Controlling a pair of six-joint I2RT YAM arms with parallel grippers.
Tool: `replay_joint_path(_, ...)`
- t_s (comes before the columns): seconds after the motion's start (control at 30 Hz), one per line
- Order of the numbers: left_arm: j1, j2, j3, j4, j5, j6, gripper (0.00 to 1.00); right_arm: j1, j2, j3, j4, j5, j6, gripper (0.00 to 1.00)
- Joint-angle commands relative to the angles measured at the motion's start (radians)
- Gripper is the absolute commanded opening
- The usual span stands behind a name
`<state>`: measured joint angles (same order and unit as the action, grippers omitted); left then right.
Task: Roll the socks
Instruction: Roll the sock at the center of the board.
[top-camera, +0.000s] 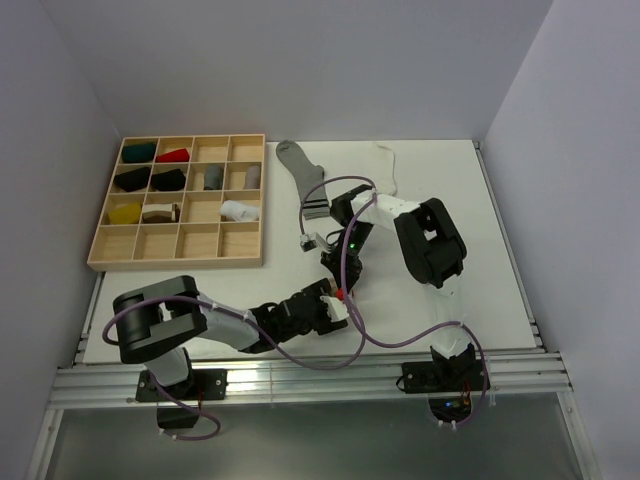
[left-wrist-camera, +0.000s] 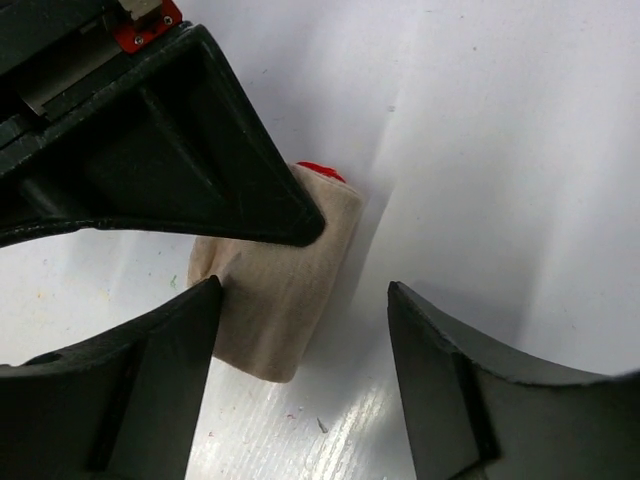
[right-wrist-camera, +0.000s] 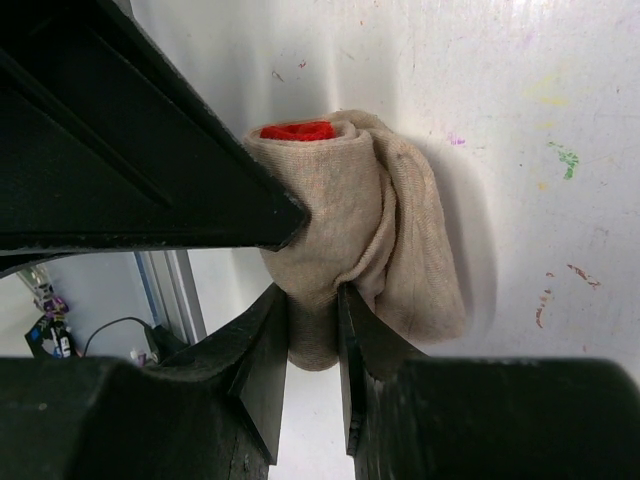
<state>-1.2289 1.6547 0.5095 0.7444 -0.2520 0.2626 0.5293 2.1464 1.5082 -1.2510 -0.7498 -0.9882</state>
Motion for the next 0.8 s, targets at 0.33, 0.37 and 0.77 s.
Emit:
replay_joint_path(0.33,0.043,0.066,0.049,-0.023,0.071,-0.083,0.57,-0.003,0.038,0.023,0.019,0.052,-0.009,0.07)
replay_joint_path(0.37,0.046,0.071,0.055,-0.033,0.071,-0.086,0.54,-0.005,0.04,0.023,0.018,0.05,-0.007,0.07)
replay_joint_path(0.77,0.074,0.083,0.103,-0.195,0.174,-0.144,0.43,-0.005,0.036,0.021,0.024,0.055,-0.001,0.09)
